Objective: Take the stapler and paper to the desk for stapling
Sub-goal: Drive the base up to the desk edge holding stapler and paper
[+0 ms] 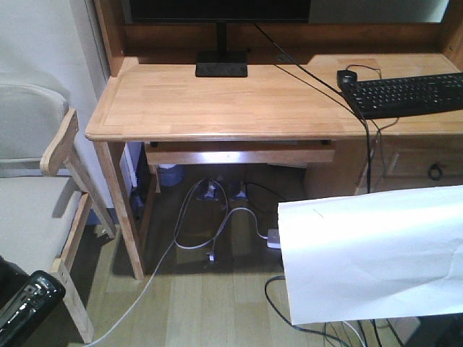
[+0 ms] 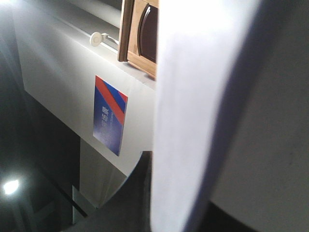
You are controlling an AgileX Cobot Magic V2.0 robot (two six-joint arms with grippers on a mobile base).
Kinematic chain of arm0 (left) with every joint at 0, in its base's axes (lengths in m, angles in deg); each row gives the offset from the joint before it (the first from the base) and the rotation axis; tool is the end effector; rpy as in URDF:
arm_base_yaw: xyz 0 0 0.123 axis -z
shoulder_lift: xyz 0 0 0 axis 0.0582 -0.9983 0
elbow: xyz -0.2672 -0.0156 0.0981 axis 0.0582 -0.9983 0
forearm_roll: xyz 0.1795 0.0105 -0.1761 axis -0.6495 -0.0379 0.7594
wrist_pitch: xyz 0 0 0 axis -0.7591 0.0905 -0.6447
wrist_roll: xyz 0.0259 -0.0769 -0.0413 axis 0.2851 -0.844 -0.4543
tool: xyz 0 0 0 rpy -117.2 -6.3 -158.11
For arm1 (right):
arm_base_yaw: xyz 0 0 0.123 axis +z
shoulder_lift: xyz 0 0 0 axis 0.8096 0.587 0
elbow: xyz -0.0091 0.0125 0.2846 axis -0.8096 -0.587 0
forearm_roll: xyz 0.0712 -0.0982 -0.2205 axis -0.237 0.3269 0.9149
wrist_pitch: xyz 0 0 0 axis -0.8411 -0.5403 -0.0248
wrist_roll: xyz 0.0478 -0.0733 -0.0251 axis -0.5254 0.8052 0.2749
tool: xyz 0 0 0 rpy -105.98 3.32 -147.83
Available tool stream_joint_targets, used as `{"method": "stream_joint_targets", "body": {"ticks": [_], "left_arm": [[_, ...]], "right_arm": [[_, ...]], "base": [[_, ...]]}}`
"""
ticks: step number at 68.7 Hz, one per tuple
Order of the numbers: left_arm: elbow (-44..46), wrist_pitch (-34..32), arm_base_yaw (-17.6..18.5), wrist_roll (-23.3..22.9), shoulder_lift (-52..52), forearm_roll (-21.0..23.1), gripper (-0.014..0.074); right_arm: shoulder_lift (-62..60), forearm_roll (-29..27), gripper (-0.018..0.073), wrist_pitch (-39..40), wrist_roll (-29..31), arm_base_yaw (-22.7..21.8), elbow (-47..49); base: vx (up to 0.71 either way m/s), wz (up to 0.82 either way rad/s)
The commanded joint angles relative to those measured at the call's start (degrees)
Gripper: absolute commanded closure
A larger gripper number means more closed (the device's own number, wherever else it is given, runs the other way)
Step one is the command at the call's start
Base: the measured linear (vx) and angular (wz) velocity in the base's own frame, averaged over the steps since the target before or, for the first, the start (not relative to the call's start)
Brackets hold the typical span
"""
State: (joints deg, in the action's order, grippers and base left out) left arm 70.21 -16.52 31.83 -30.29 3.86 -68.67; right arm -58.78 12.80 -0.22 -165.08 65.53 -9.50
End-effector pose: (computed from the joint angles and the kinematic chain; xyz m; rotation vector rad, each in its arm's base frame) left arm 0.0197 -0.0275 0.2994 0.5224 1.8461 -0.5344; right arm 0.0672 0.0251 0.2542 0.4345 1.0083 1.3696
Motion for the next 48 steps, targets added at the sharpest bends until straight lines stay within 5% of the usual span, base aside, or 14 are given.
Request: {"method": "stream_joint_targets", "body": {"ticks": [1,48], "left_arm": [[1.7,-6.7,0.1,-0.1,-0.7,1.3,0.0603],[1.7,-6.7,0.1,-0.1,-0.7,1.3,0.0603]], "right_arm": [[0.4,-0.1,0.0561,3.6,0.7,0.1,-0.2],[0.4,-0.1,0.0561,3.6,0.7,0.1,-0.2]], "base": [[0.31,0.1],[0.27,-0.01]]}}
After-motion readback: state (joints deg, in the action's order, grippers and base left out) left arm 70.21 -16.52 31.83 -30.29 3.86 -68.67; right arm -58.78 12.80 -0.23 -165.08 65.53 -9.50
